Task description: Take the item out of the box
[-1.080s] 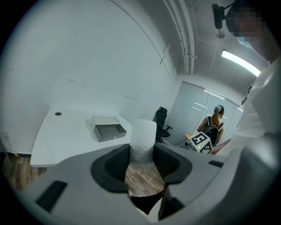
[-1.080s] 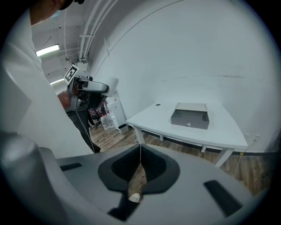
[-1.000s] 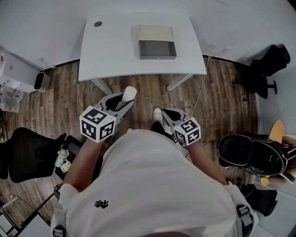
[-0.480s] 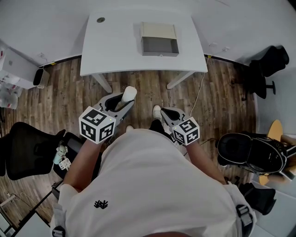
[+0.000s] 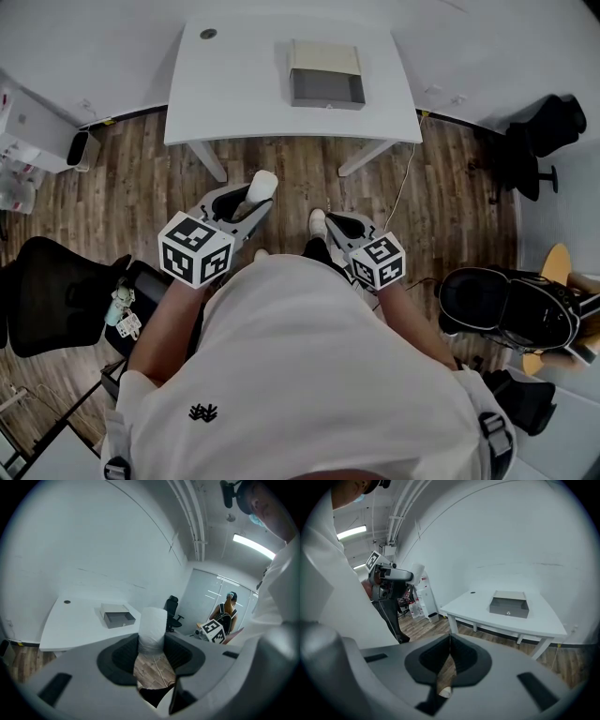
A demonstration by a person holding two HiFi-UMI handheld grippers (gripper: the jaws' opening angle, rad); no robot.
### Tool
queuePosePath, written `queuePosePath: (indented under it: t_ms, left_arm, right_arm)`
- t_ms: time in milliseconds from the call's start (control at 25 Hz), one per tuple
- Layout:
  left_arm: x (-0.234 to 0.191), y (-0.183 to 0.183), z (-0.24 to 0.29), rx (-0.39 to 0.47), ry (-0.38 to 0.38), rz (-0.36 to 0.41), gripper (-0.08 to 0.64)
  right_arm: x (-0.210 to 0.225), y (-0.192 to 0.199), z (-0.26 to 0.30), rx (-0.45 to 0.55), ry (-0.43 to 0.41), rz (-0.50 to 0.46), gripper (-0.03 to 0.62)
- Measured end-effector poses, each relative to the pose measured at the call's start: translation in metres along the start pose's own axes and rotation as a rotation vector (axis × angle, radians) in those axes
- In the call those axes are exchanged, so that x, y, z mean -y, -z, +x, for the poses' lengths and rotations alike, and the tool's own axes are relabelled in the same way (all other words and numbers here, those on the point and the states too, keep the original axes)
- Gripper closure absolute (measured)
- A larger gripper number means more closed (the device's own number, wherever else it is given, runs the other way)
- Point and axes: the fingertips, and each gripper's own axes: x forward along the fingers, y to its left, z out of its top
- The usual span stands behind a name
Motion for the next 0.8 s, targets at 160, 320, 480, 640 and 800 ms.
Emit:
queuePosePath:
  t_ms: [160, 320, 480, 640, 800]
  left_arm:
    - [0.0015, -0.0018, 0.0002, 0.003, 0.0, 0.003, 0.39]
    - [0.0025, -0.0011, 0.0014, -0.001, 0.004, 0.001, 0.39]
    - [0.0004, -0.0009, 0.0026, -0.007, 0.005, 0.001, 0.39]
    - [0.0006, -0.0012, 0.0031, -0.009, 0.008, 0.0, 0.39]
    - [0.0014, -0.0002, 0.003, -0.011, 0.012, -0.002, 0.39]
  right_arm:
    - [-0.0002, -0.0015, -0.0001, 0.004, 0.002, -0.001, 0.584]
    - [0.0003, -0.0017, -0.0005, 0.006, 0.005, -0.004, 0.586]
    - [0.001, -0.0029, 0.0, 0.01, 0.01, -0.005, 0.584]
    - [0.0008, -0.0035, 0.0, 0.014, 0.014, -0.003, 0.586]
    - [-0.0002, -0.0021, 0.0005, 0.011, 0.014, 0.001, 0.586]
